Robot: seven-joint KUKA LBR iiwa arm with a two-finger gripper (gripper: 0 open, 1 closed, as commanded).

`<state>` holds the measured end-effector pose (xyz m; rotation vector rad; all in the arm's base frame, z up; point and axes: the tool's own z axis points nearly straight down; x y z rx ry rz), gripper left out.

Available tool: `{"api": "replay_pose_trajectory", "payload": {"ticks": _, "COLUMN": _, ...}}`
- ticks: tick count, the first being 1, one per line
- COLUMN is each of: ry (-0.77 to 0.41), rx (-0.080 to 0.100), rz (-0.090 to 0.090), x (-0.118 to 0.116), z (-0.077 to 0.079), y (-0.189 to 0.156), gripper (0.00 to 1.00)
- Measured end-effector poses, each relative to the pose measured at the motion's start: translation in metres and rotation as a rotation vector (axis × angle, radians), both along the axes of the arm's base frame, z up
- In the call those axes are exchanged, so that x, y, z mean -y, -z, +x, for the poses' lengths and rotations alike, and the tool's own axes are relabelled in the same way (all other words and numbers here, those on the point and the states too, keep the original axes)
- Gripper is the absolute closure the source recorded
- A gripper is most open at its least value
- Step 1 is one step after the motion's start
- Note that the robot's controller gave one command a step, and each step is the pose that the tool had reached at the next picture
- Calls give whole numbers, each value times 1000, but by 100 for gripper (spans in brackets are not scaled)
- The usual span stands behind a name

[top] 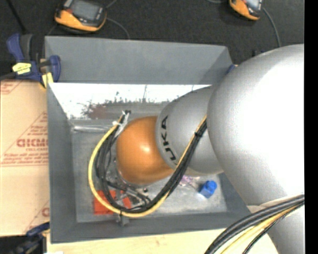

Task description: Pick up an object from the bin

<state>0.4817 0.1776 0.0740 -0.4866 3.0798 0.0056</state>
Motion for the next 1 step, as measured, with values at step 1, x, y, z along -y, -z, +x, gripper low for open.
{"api": "replay_pose_trajectory", "payload": {"ticks": 1, "ry": -87, "rx": 3, "rz": -1, "x": -4, "z": -1, "y": -1, "gripper": 0}}
